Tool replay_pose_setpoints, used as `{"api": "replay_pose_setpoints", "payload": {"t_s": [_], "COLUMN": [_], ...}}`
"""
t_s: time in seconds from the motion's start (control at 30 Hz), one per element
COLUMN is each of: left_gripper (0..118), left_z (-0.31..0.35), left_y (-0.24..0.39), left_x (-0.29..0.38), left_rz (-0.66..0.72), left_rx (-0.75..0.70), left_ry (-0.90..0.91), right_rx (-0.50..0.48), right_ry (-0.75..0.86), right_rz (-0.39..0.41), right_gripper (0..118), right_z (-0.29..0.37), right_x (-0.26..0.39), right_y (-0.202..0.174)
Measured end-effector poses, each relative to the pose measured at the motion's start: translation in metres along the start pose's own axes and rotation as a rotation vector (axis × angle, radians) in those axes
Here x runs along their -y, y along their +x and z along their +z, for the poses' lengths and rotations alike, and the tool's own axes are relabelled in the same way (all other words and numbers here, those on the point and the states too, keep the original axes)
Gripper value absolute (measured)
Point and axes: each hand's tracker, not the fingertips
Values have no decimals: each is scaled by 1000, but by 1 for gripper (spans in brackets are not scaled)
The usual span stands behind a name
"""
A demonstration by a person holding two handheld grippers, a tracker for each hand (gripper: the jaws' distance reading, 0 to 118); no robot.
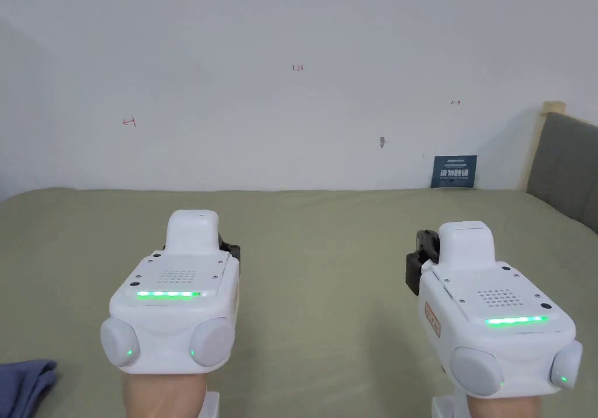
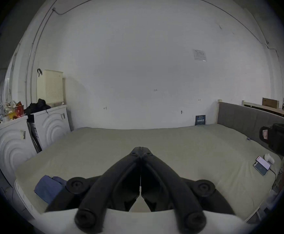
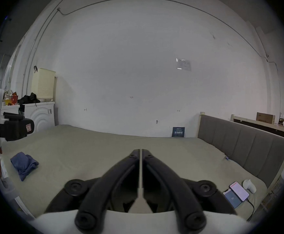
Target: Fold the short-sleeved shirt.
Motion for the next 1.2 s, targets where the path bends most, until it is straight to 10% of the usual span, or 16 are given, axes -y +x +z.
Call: {"api": "replay_pose_setpoints", "payload": {"t_s": [0.07, 0.1, 0.13, 1.2], "left_gripper": [57, 114, 118, 118], "left_z": [0, -5, -8, 3], "left_y": [-4, -6, -8, -11], "left_x": [2, 3, 4, -9], "left_rz": [13, 19, 22, -5], "left_rx": [-2, -15, -13, 30], "left_ry": [-2, -26, -55, -4], "right_rx": [14, 7, 1, 37], "right_ry": [5, -5, -29, -76], "right_rz": [-6, -18, -23, 13], "right_gripper": [55, 108, 117, 118], "right_z": [1, -1, -4, -7], "right_x": [-3, -5, -6, -25], "right_y": [-1, 0, -1, -14]}}
